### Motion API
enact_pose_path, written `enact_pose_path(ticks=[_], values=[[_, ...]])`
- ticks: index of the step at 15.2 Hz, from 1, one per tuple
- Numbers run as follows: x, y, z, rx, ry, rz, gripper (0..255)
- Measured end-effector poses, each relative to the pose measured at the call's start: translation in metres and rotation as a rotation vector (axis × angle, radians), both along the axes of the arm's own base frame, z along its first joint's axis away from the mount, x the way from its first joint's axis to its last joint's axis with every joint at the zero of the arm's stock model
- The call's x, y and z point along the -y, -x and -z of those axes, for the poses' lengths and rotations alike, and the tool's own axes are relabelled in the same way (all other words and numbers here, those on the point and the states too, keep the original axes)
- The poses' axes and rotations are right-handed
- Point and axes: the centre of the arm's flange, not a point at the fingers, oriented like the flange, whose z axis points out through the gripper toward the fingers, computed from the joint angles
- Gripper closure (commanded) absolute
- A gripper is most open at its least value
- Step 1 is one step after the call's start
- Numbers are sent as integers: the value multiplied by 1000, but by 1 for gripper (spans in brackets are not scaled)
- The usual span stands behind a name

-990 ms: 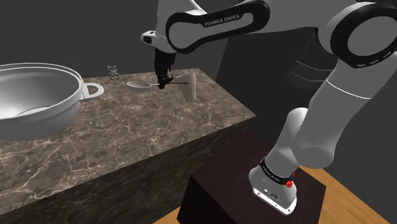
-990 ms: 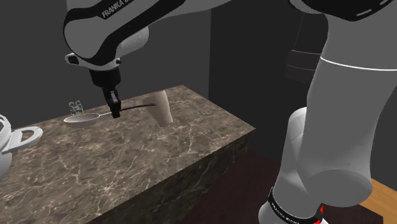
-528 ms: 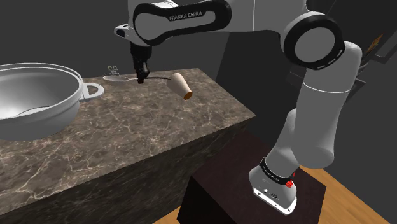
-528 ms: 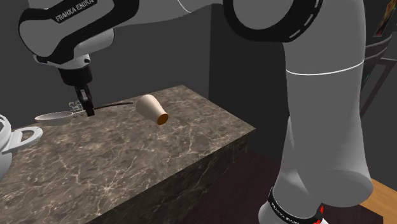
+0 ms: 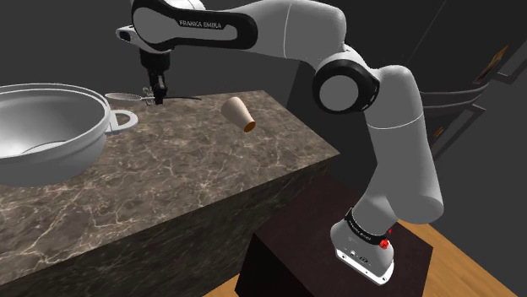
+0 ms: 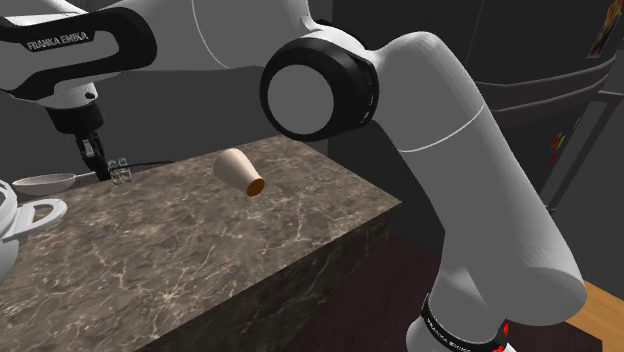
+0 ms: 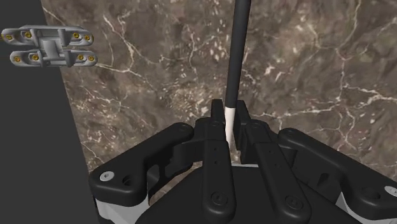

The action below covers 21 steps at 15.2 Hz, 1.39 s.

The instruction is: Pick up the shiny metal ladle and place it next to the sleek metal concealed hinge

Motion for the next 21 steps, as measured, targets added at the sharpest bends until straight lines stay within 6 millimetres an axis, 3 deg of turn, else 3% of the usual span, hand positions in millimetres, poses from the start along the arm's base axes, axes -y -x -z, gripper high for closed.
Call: enact_pose_path(ticks=[11,15,19,21], values=[[-2,-4,54,4,-2,1,255],[-3,-7,62,27,-9,6,255],[-3,-7,96,26,-12,1,255],[-3,-5,104,6,-3,0,255]])
